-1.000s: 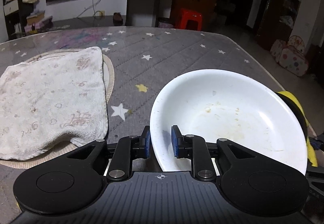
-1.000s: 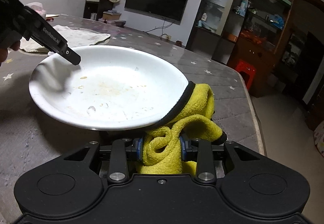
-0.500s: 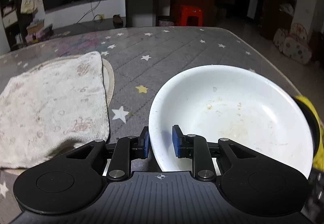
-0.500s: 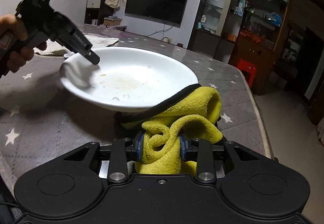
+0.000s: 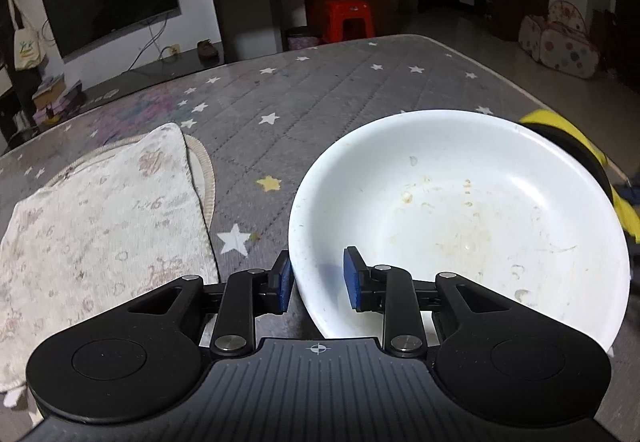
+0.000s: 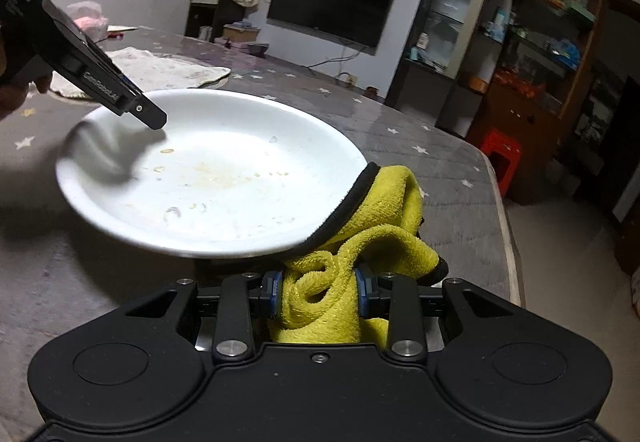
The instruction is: Clean bowl
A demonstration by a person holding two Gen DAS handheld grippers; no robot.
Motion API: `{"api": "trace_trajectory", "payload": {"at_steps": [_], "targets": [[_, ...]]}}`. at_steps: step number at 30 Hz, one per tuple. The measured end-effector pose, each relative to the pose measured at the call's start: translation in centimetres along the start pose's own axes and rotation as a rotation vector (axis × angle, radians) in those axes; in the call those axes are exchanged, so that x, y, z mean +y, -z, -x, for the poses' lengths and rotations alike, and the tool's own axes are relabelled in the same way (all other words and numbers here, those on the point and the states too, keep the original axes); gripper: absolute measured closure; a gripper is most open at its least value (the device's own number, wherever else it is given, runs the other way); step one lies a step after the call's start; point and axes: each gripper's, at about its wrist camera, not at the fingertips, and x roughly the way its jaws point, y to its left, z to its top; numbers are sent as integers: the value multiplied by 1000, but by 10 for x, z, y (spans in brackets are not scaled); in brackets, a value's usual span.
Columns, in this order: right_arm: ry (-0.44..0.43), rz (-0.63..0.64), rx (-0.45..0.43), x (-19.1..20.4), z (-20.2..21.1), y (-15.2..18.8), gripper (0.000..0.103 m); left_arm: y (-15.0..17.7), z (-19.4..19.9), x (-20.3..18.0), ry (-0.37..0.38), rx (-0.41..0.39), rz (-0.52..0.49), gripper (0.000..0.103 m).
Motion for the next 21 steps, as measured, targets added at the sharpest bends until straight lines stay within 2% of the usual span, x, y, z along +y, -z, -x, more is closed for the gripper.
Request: {"api": "trace_trajectory", "payload": {"at_steps": [11,17,21], "targets": [[-23,67,-21,-18,-20,-3,68,-8,-7,-5,14,9,-65,72],[-6,66,-17,-10,-15,-2,68,-10,-11,-4,-1,11,-12,70],[30,39,-7,-1,-4,3,68,-5,-8,-3,24,34,57,69]]}}
